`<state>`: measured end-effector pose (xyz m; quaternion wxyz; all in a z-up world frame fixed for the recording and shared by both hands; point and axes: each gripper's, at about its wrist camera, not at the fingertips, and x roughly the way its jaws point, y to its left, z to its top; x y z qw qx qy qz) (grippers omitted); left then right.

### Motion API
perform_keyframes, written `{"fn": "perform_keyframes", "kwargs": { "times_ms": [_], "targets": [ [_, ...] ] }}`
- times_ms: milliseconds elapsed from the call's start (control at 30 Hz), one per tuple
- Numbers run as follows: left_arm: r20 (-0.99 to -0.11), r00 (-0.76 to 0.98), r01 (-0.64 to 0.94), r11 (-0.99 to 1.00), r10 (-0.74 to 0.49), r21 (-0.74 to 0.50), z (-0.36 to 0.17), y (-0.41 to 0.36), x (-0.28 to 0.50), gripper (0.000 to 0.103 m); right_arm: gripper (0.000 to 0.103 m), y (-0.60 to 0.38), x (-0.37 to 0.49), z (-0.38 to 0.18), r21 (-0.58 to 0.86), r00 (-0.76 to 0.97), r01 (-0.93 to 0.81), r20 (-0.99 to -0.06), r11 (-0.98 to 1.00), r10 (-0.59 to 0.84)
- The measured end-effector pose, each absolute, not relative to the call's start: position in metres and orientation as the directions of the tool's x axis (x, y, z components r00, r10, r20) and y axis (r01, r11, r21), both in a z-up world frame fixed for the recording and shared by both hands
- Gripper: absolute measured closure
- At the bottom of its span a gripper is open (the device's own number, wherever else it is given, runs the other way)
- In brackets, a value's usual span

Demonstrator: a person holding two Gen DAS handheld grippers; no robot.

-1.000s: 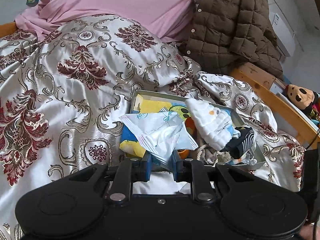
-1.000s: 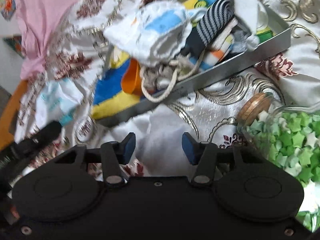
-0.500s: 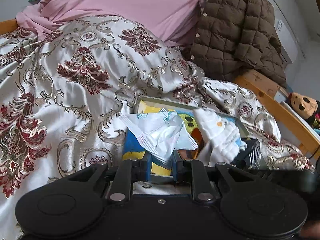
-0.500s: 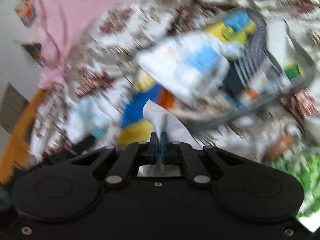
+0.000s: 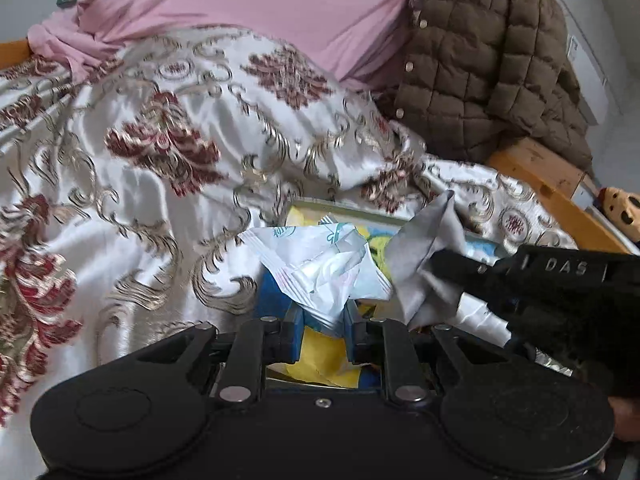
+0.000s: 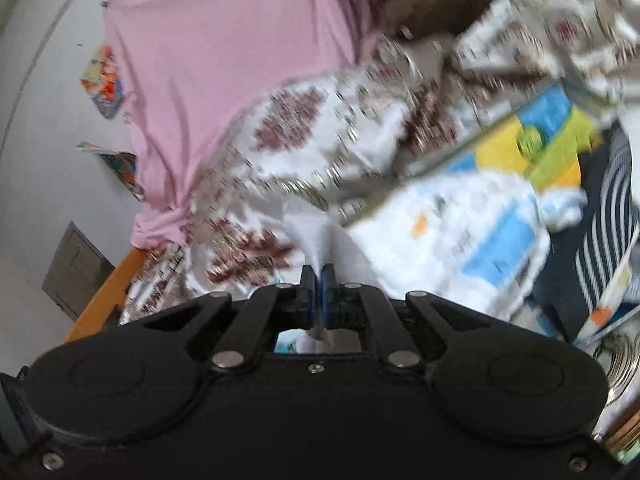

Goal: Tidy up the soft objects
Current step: 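Lower the tissue and grey cloth into the tray and open both tools, then lift both open tools away from the tin tray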

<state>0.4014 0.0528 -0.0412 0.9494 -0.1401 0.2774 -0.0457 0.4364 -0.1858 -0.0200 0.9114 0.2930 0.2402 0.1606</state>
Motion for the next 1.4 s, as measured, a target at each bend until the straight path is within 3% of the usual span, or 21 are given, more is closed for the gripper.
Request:
{"fn": "perform_keyframes", "kwargs": {
  "times_ms": [267,367,467,533,633,700,800,967,1067,1133,1300,1400],
  "targets": [
    [-0.591,0.783,0.022,0.958,-0.195,-0.287,-0.062,0.043,0.428,0.082,0.103,-0.181,0.448,-0.045,0.579,0.792,-0.071,-0.462,0.812,0.399],
    [-0.622,0.754,0.015,0.952,-0.211,-0.306,-0.063,0.045,0.432,0.081,0.098,-0.187,0.450,-0.045,0.591,0.779,-0.045,-0.484,0.806,0.399],
    [-0.645,0.739,0.008,0.960,-0.194,-0.280,-0.060,0.044,0.433,0.080,0.087,-0.190,0.449,-0.044,0.598,0.776,-0.037,-0.488,0.801,0.400],
    [-0.654,0.734,-0.001,0.962,-0.184,-0.272,-0.056,0.044,0.431,0.065,0.075,-0.194,0.446,-0.040,0.604,0.773,-0.042,-0.485,0.796,0.410],
    [-0.649,0.742,-0.023,0.960,-0.172,-0.280,-0.049,0.046,0.425,0.046,0.066,-0.200,0.433,-0.025,0.609,0.781,-0.058,-0.466,0.791,0.416],
    [-0.646,0.745,-0.036,0.957,-0.166,-0.287,-0.043,0.047,0.419,0.040,0.063,-0.204,0.428,-0.015,0.607,0.789,-0.064,-0.455,0.792,0.412],
    [-0.643,0.748,-0.050,0.953,-0.162,-0.299,-0.032,0.047,0.407,0.036,0.046,-0.216,0.412,0.001,0.611,0.810,-0.078,-0.422,0.788,0.407],
    [-0.604,0.784,-0.063,0.950,-0.144,-0.307,-0.006,0.044,0.372,0.029,0.038,-0.235,0.383,0.031,0.606,0.841,-0.107,-0.368,0.788,0.397],
    [-0.575,0.807,-0.068,0.948,-0.132,-0.312,0.009,0.042,0.346,0.028,0.016,-0.242,0.358,0.051,0.579,0.864,-0.122,-0.339,0.806,0.373],
    [-0.540,0.833,-0.071,0.945,-0.120,-0.320,0.021,0.042,0.324,0.020,0.005,-0.244,0.337,0.062,0.551,0.880,-0.134,-0.317,0.824,0.355],
    [-0.449,0.889,-0.057,0.951,-0.090,-0.303,0.050,0.039,0.264,0.017,0.001,-0.244,0.278,0.087,0.456,0.913,-0.163,-0.267,0.875,0.310],
    [-0.403,0.913,-0.051,0.958,-0.071,-0.283,0.063,0.038,0.230,0.008,0.001,-0.241,0.243,0.098,0.405,0.925,-0.174,-0.246,0.898,0.290]
  ]
}}
